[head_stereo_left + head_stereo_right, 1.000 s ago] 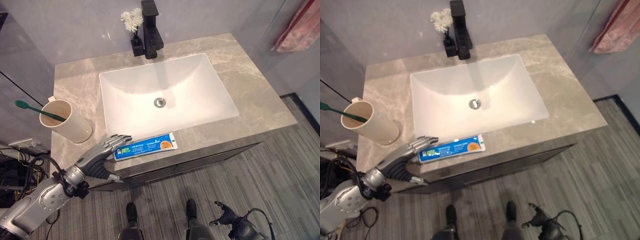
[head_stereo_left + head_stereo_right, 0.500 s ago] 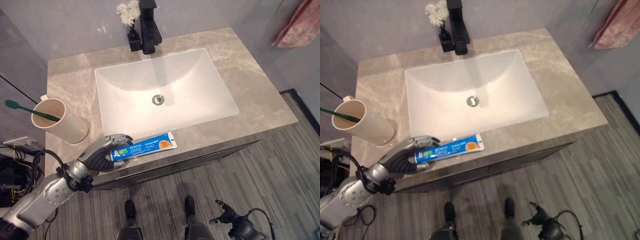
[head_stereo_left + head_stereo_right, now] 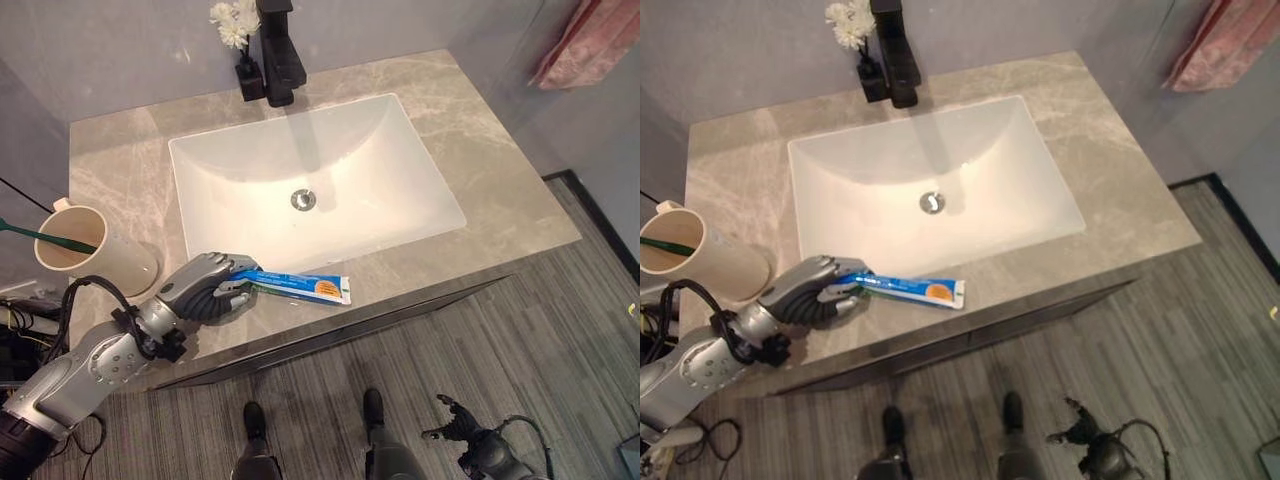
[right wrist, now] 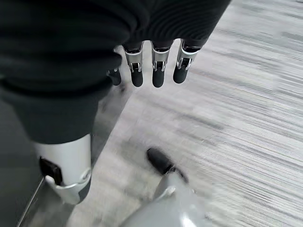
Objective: Put brush and paste in cup on sink, flatten towel.
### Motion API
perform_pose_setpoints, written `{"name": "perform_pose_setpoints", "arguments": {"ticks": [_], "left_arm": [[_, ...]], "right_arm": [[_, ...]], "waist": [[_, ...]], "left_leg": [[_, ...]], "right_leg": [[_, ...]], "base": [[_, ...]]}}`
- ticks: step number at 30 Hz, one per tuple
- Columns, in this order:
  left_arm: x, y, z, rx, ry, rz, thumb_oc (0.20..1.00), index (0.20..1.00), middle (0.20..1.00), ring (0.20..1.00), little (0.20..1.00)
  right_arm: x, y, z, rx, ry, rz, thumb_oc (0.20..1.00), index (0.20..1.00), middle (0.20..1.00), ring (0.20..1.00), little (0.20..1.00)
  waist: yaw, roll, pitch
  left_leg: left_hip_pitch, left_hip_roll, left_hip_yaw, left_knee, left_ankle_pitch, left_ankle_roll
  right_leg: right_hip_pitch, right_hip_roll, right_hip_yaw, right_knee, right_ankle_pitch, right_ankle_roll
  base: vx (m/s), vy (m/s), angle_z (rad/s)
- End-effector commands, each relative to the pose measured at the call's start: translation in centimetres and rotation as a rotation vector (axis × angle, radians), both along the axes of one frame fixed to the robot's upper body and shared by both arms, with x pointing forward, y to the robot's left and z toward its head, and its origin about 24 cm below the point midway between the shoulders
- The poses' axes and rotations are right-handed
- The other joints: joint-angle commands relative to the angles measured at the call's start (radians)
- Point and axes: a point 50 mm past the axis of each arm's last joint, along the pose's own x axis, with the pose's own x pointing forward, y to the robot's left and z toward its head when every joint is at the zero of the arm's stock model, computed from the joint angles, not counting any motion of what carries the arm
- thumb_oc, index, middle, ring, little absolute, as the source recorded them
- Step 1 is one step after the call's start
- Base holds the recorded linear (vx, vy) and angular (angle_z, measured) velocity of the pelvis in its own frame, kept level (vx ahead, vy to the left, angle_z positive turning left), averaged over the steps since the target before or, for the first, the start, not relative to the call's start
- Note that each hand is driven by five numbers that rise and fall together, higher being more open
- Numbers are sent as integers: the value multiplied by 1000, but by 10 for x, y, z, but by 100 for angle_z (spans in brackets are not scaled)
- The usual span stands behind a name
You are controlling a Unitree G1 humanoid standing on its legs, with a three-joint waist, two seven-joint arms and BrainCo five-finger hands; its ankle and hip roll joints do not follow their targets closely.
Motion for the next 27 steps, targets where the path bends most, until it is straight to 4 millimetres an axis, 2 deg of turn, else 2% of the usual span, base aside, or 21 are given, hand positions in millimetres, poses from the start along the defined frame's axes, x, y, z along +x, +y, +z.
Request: {"name": "perform_pose_setpoints", "arguments": {"ticks": [1,2,3,6,8,9,10,11,12,13,14,15,16,17,19,20,22,23,24,25,27], "left_arm": [[-17,-10,-13,97,18,-101,200,200,200,200,200],[-14,-5,-2,113,-62,-69,200,200,200,200,200],[-14,-5,-2,113,-64,-69,200,200,200,200,200],[-5,2,27,71,-269,12,200,200,200,200,200],[-1,2,52,-64,-438,65,200,200,200,200,200],[-1,2,52,-68,-440,64,200,200,200,200,200],[-1,-6,90,-275,-696,72,200,200,200,200,200],[-1,-6,90,-279,-698,71,200,200,200,200,200],[-2,-10,100,-312,-764,60,200,200,200,200,200],[-1,-11,100,-315,-766,58,200,200,200,200,200],[1,-20,121,-407,-866,36,200,200,200,200,200],[4,-27,131,-452,-909,17,200,200,200,200,200],[5,-27,132,-453,-910,15,200,200,200,200,200],[17,-40,161,-526,-992,8,200,200,200,200,200],[20,-49,172,-546,-1014,-18,200,200,200,200,200],[21,-48,174,-545,-1019,-16,200,200,200,200,200],[23,-61,192,-570,-1044,-69,200,200,200,200,200],[26,-68,204,-580,-1044,-99,200,200,200,200,200],[27,-69,207,-573,-1037,-102,200,200,200,200,200],[24,-72,210,-557,-1037,-131,200,200,200,200,200],[19,-79,213,-565,-1032,-175,200,200,200,200,200]], "right_arm": [[-27,-22,-1,31,-25,-301,1000,1000,1000,1000,1000],[-45,-42,1,68,-74,-581,1000,1000,1000,1000,1000],[-45,-42,1,70,-76,-582,1000,1000,1000,1000,1000],[-71,-81,16,119,-279,-1094,1000,1000,1000,1000,1000],[-72,-115,40,110,-522,-1334,1000,1000,1000,1000,1000],[-72,-116,41,108,-527,-1337,1000,1000,1000,1000,1000],[-30,-164,120,-65,-924,-1196,1000,1000,1000,1000,1000],[-31,-164,120,-75,-924,-1198,1000,1000,1000,1000,1000],[-12,-171,154,-127,-1073,-1108,1000,1000,1000,1000,1000],[-13,-169,155,-139,-1073,-1112,1000,1000,1000,1000,1000],[25,-165,235,-248,-1376,-861,1000,1000,1000,1000,1000],[36,-158,258,-292,-1451,-777,1000,1000,1000,1000,1000],[35,-158,258,-295,-1452,-780,1000,1000,1000,1000,1000],[77,-112,340,-390,-1669,-350,1000,1000,1000,1000,1000],[92,-89,360,-352,-1717,-191,1000,1000,1000,1000,1000],[93,-89,362,-349,-1720,-190,1000,1000,1000,1000,1000],[123,-47,385,-198,-1746,58,1000,1000,1000,1000,1000],[145,-11,390,35,-1689,250,1000,1000,1000,1000,1000],[158,6,389,74,-1616,339,1000,1000,1000,1000,1000],[163,23,395,66,-1568,457,1000,1000,1000,1000,1000],[174,60,395,258,-1520,588,1000,1000,1000,1000,1000]], "waist": [[3,-22,-11],[2,-20,-22],[2,-21,-20],[-10,-22,-45],[-24,-25,-62],[-23,-23,-59],[-53,-21,-88],[-51,-19,-85],[-62,-18,-100],[-59,-17,-97],[-77,-14,-118],[-82,-13,-130],[-80,-13,-128],[-87,-14,-161],[-83,-16,-169],[-85,-16,-164],[-80,-24,-173],[-72,-31,-179],[-66,-36,-182],[-60,-38,-183],[-47,-39,-184]], "left_leg": [[111,9,-2,7,-72,-16],[130,9,-7,7,-85,-18],[128,8,-8,7,-79,-18],[151,9,-18,7,-93,-21],[162,10,-25,7,-98,-23],[160,9,-27,7,-92,-22],[182,10,-27,7,-108,-24],[179,9,-29,7,-101,-23],[189,10,-27,7,-112,-24],[186,9,-29,7,-105,-23],[197,8,-25,7,-106,-23],[206,9,-25,7,-115,-24],[205,9,-26,7,-114,-23],[226,10,-18,7,-124,-26],[231,12,-15,7,-123,-26],[228,11,-14,7,-117,-26],[236,9,-6,7,-113,-24],[243,10,2,7,-103,-24],[248,11,6,7,-107,-25],[256,13,9,7,-112,-26],[257,12,11,7,-102,-26]], "right_leg": [[-27,-64,-64,0,37,40],[0,-66,-72,0,25,44],[-3,-67,-72,0,30,43],[32,-71,-84,0,19,47],[49,-74,-94,0,15,49],[47,-75,-95,0,20,48],[76,-77,-99,0,9,50],[74,-78,-100,0,15,48],[84,-78,-99,0,8,50],[82,-79,-100,0,14,48],[93,-81,-99,0,17,46],[104,-81,-99,0,10,47],[104,-81,-100,0,11,47],[127,-79,-96,0,-1,45],[133,-78,-94,0,-1,44],[130,-78,-93,0,4,42],[135,-74,-86,0,6,41],[137,-73,-80,0,12,39],[140,-72,-77,0,8,40],[147,-70,-76,0,4,42],[148,-71,-74,0,11,39]], "base": [[80,-4,-2],[37,-9,-2],[50,-9,-1],[53,-12,2],[12,-22,8],[17,3,24],[-16,10,22],[41,18,20],[-9,0,7],[0,0,0],[0,0,0],[0,0,0],[47,16,2],[0,0,0],[-17,-2,0],[0,0,0],[-70,-7,-5],[-92,-6,-8],[-37,4,-8],[-19,7,-8],[-39,-1,-5]]}}
